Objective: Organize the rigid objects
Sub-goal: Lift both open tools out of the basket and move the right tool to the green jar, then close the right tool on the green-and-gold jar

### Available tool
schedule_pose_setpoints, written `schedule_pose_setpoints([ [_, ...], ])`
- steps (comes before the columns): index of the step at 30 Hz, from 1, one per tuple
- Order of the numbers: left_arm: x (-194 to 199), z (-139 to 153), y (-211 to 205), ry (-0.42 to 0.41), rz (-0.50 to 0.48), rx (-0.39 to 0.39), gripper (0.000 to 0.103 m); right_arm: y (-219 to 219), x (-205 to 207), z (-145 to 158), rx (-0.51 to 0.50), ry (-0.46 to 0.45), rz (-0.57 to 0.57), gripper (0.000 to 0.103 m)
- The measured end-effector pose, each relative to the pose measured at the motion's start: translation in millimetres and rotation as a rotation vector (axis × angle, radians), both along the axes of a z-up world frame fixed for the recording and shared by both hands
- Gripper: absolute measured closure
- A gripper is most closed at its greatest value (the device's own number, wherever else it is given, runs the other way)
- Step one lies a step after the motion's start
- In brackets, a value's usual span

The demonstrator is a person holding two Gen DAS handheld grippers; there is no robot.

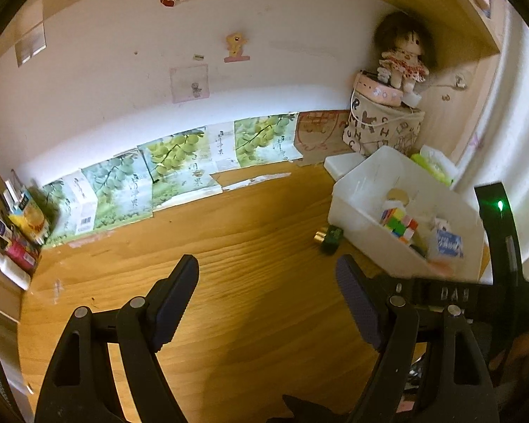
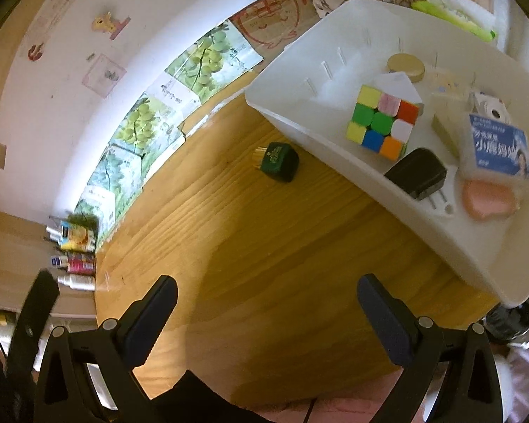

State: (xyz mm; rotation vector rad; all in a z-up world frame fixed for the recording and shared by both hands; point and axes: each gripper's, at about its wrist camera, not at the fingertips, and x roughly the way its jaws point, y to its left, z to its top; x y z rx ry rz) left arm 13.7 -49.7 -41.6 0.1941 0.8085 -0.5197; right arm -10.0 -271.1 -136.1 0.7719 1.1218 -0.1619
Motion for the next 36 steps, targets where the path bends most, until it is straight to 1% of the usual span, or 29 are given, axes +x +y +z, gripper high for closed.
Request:
schedule_pose_setpoints([
  [3, 0.6, -2.2, 11.4, -0.005, -0.008, 0.008, 0.021, 4.9, 0.8, -3.0, -0.001, -0.022, -0.059, 0.001],
  [9, 5.1, -10.1, 35.1, 0.004, 0.01, 0.005, 0.021, 8.4, 2.5, -7.6, -0.008, -0.078, -0.157, 0.001],
  [14, 10.0, -13.1, 45.7, 0.006, 0.029, 0.022, 0.021, 8.0, 14.1, -15.1, -0.025, -0.109, -0.21, 0.001],
  [20, 19.2, -17.4, 54.2, 0.017, 0.058, 0.048, 0.021, 2.7, 35.0, -25.1, -0.078, -0.134, -0.249, 0.001],
  [26, 27.4, -27.0, 55.6, 0.058, 0.063, 0.088, 0.021, 1.4, 56.6, -40.7, -0.112, -0.114, -0.269, 0.002],
  [29, 30.9, -31.4, 56.7, 0.078, 0.062, 0.103, 0.021, 3.4, 68.5, -47.7, -0.15, -0.101, -0.269, 0.003],
  [33, 37.4, -37.0, 58.5, 0.106, 0.072, 0.123, 0.021, 6.8, 83.6, -57.3, -0.201, -0.059, -0.256, 0.007],
  [36, 41.7, -42.0, 61.7, 0.123, 0.084, 0.134, 0.021, 10.5, 90.1, -65.2, -0.229, -0.035, -0.251, 0.008],
])
